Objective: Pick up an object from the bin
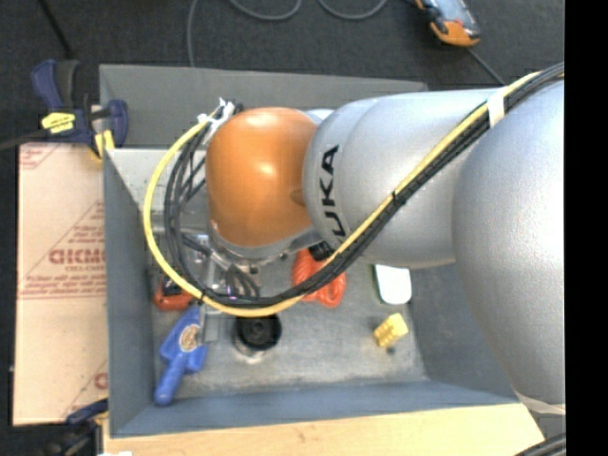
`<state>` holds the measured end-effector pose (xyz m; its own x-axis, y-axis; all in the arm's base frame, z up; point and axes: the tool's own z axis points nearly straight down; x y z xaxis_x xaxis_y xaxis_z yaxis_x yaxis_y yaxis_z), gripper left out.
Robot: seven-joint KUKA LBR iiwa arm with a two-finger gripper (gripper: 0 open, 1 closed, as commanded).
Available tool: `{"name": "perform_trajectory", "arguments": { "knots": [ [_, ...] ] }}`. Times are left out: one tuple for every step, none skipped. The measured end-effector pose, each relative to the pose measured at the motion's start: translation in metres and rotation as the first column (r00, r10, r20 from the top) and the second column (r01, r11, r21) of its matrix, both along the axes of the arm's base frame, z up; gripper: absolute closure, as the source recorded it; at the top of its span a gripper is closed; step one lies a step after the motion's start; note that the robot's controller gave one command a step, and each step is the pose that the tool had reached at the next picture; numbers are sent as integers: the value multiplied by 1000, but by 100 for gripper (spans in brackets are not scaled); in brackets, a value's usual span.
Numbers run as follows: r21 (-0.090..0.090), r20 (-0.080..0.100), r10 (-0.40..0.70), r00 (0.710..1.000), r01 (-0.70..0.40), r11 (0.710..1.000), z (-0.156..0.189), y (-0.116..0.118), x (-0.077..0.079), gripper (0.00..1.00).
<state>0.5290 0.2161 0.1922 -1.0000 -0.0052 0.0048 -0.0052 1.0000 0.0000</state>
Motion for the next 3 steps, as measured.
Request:
{"name": "perform_trajectory", "arguments": {
  "knots": [
    [2, 7, -6, 1000, 6, 1000, 5, -1, 2, 0],
    [0, 13, 326, 945, -326, 945, -57, 10, -21, 0],
    [0, 3, 529, 849, -529, 849, -76, 14, -33, 0]
  ]
}}
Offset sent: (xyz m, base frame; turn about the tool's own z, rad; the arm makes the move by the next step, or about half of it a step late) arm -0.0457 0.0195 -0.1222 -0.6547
